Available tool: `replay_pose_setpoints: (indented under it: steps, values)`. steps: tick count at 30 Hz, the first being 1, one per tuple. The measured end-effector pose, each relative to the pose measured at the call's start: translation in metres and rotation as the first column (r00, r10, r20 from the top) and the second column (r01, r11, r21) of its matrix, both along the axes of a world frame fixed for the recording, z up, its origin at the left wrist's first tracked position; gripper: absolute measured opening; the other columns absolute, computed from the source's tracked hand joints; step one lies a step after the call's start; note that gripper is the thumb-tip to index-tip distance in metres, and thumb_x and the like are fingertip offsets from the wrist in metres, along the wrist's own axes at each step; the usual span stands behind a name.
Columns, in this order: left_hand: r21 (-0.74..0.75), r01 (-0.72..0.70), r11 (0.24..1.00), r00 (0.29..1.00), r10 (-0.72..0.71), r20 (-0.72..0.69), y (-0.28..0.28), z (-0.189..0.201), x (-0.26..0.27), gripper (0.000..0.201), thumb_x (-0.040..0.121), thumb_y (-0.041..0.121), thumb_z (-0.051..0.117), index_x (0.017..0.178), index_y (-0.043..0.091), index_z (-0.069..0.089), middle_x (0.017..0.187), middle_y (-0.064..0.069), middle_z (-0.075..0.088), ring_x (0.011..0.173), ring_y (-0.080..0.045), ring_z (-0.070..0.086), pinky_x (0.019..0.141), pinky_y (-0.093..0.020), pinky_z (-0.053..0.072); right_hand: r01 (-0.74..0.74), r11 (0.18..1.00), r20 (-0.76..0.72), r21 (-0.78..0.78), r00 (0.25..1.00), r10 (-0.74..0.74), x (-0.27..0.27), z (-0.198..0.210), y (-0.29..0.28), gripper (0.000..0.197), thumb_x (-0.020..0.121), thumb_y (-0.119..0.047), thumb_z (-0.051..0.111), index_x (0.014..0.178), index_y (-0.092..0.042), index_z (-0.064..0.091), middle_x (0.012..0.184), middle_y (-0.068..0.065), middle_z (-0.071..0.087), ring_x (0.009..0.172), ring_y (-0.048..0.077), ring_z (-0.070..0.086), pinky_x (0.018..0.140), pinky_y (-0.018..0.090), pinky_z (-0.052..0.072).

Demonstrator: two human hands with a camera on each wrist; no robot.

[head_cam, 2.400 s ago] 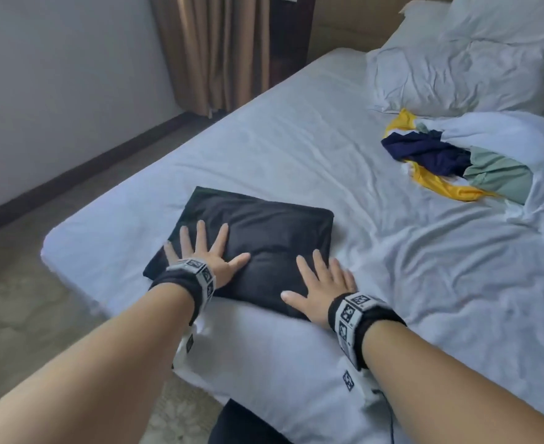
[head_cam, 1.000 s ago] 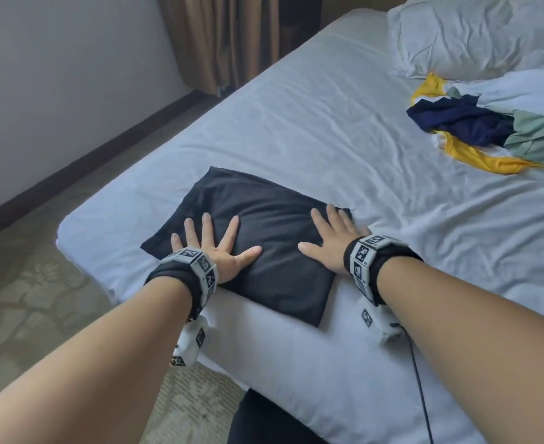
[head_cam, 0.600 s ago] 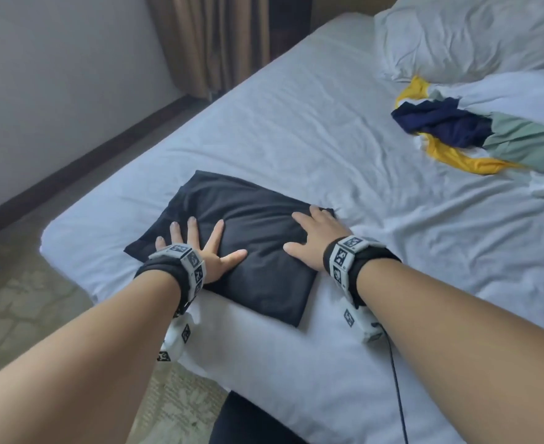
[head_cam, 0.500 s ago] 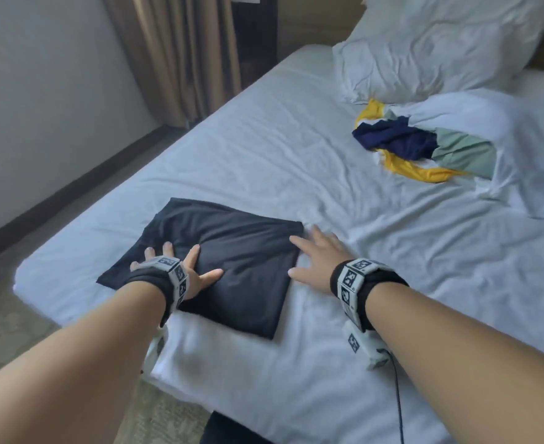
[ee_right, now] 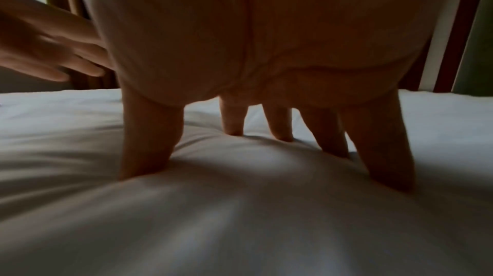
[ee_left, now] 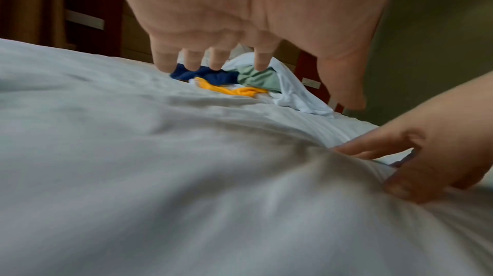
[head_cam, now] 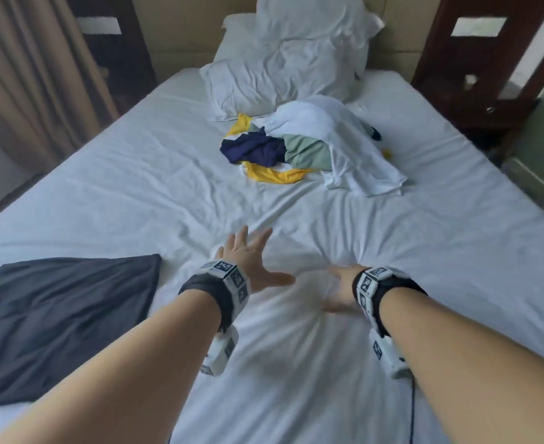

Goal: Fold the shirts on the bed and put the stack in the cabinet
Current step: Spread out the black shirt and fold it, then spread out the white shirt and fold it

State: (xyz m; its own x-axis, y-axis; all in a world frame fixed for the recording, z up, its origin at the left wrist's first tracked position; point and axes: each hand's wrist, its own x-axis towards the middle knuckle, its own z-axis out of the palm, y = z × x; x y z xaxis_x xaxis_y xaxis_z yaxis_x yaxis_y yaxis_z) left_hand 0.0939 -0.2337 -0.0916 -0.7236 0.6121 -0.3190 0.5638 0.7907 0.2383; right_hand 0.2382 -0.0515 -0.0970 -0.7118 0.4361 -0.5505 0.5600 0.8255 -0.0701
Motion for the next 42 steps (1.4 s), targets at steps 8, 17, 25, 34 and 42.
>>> replay_pose_setpoints:
  steps: [8,17,25,34,42]
  values:
    - [-0.392,0.137,0.91,0.99,-0.14,0.021,0.113,-0.016,-0.021,0.153,0.026,0.086,0.083,0.146,0.068,-0.01,0.168,0.001,-0.018,0.151,-0.05,-0.014,0.107,-0.083,0.015,-0.103,0.991,0.052,-0.083,0.993,0.107,-0.025,-0.026,0.028,0.095,0.062,-0.079,0.07,0.143,-0.034,0.044,0.144,-0.003,0.056,0.12,0.019,0.06,0.094,0.032,0.046]
    - [-0.526,0.231,0.819,0.972,-0.221,0.083,0.137,-0.01,-0.027,0.157,0.036,0.081,0.087,0.155,0.053,-0.012,0.168,-0.018,-0.002,0.15,-0.046,0.025,0.111,-0.065,0.038,-0.088,0.99,0.083,-0.108,0.992,0.097,-0.034,-0.022,0.039,0.077,0.084,-0.044,0.077,0.148,-0.018,0.045,0.146,0.01,0.053,0.131,0.031,0.053,0.107,0.041,0.044]
    - [-0.538,0.271,0.798,0.961,-0.257,0.102,0.14,-0.014,-0.035,0.15,0.047,0.078,0.087,0.158,0.049,-0.009,0.162,-0.021,0.015,0.146,-0.046,0.032,0.108,-0.059,0.044,0.045,0.991,0.0,0.123,0.999,-0.045,-0.082,-0.001,0.093,0.025,0.079,-0.033,0.073,0.098,-0.017,0.075,0.095,0.002,0.074,0.088,0.026,0.07,0.087,0.033,0.057]
    - [-0.501,0.257,0.827,0.966,-0.208,0.152,0.143,-0.025,-0.045,0.159,0.023,0.083,0.086,0.151,0.061,-0.005,0.152,-0.015,0.019,0.14,-0.05,0.037,0.1,-0.067,0.046,0.064,0.941,-0.075,0.333,0.996,-0.041,-0.116,-0.022,0.166,0.143,0.049,-0.07,0.088,0.158,-0.035,0.001,0.166,0.01,-0.007,0.152,0.042,-0.006,0.12,0.057,0.017]
    - [-0.522,0.262,0.812,0.965,-0.227,0.132,0.144,-0.034,-0.053,0.16,0.024,0.085,0.085,0.149,0.062,-0.012,0.155,-0.015,0.019,0.142,-0.047,0.036,0.101,-0.067,0.046,0.012,0.956,-0.064,0.294,0.998,0.007,-0.142,-0.045,0.191,0.158,0.038,-0.08,0.084,0.16,-0.027,-0.001,0.166,0.007,0.016,0.154,0.034,0.005,0.122,0.054,0.02]
